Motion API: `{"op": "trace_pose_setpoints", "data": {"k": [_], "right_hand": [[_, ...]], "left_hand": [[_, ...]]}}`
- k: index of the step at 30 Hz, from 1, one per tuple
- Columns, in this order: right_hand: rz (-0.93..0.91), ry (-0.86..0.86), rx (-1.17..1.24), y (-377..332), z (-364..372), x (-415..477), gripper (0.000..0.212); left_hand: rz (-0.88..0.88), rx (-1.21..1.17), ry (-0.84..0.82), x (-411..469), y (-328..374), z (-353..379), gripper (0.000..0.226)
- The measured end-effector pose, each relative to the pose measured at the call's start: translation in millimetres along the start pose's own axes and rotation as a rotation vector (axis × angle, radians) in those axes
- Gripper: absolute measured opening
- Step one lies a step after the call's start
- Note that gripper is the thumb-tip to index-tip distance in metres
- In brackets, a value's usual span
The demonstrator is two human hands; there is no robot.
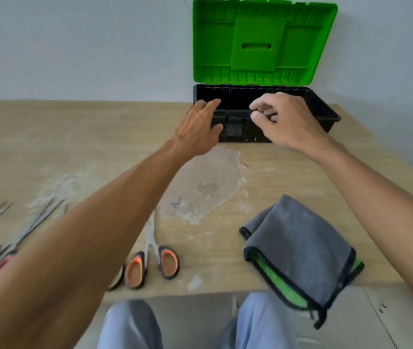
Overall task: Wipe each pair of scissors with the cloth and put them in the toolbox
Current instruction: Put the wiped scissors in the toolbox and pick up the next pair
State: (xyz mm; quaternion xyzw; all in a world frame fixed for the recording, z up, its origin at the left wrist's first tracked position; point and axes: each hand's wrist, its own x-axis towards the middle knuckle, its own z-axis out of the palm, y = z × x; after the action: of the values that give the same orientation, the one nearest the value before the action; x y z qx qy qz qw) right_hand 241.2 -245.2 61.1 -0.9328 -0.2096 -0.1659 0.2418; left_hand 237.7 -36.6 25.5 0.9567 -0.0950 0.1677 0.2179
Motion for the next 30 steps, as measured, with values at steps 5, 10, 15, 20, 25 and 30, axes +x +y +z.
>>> {"op": "trace_pose_setpoints", "data": {"k": [5, 10, 15, 20, 25, 30], "right_hand": [[-0.106, -0.273, 0.030, -85.2, -1.1, -68.0, 0.022], [-0.092, -0.502, 0.100, -139.8, 30.4, -131.3, 0.030], [-0.053, -0.512, 0.029, -162.8, 66.4, -167.3, 0.046], [0.014, -0.403, 0.017, -163.8, 76.5, -178.2, 0.032], [0.136, -0.333, 0.196, -156.8, 71.8, -182.8, 0.019], [0.338, -0.283, 0.714, -146.4, 50.4, -187.7, 0.027]], "left_hand": [[-0.164, -0.110, 0.048, -97.1, -20.5, -66.0, 0.037], [-0.286, -0.057, -0.035, -217.7, -24.8, -95.3, 0.027], [-0.257, 0.026, -0.162, -275.0, -22.3, -81.6, 0.029], [-0.262, 0.022, -0.142, -287.3, -20.0, -74.4, 0.030], [-0.251, -0.044, -0.042, -288.1, -16.6, -74.5, 0.023], [-0.447, -0.501, 0.141, -286.9, -5.4, -88.3, 0.038]]}}
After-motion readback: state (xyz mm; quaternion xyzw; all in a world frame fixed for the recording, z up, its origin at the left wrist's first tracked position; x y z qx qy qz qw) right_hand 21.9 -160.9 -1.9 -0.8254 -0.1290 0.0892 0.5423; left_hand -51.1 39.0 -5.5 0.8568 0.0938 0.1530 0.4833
